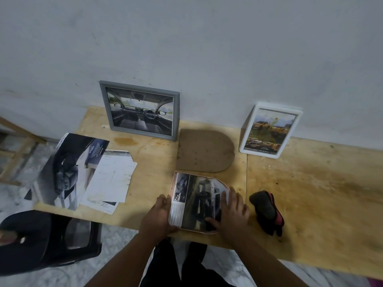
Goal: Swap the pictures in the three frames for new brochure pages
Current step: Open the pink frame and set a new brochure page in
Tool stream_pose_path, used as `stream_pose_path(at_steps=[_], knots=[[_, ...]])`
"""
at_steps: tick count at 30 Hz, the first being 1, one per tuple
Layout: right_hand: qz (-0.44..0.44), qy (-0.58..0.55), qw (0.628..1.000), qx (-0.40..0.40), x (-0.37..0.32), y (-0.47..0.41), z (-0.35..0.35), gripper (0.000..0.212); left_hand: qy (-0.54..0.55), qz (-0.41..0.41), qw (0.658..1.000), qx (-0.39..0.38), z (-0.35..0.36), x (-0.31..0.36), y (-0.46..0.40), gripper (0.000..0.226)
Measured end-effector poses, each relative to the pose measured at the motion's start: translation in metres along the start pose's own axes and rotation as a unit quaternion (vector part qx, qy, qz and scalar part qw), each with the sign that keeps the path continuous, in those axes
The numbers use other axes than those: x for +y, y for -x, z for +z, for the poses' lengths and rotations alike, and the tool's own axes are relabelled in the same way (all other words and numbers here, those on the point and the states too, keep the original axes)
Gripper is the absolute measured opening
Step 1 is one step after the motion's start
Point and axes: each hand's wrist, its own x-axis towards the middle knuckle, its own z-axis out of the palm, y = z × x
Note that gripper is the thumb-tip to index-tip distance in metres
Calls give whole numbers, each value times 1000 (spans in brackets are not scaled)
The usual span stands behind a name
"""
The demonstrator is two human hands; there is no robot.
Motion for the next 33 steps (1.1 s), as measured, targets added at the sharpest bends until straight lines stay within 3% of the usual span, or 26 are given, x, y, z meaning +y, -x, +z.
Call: stream_pose_path(at_steps=[6, 11, 17, 25, 27, 30, 32, 33], knots=[[-23, -48, 998, 42, 0, 8, 0, 99, -1, -7, 1000, -8, -7, 6, 4, 118], [47, -78, 996, 13, -1, 14, -4, 114, 18, -10, 1000, -8, -8, 5, 3, 108], [59, -66, 996, 3, -7, 15, -2, 107, 7, -7, 1000, -9, -9, 4, 1, 101], [37, -169, 980, 100, -6, 34, -7, 69, 14, -18, 999, -34, -13, 3, 0, 93], [27, -293, 951, 96, -7, 40, -18, 60, -6, -17, 999, -37, -14, 1, 1, 97], [3, -502, 860, 91, -11, 49, -46, 65, -16, -7, 1000, 1, -15, 2, 3, 98], [-6, -557, 824, 103, -17, 52, -72, 63, 116, -13, 992, 43, -19, 3, 4, 81], [-9, -573, 813, 105, -22, 52, -84, 64, 229, -26, 971, 60, -24, 4, 5, 63]])
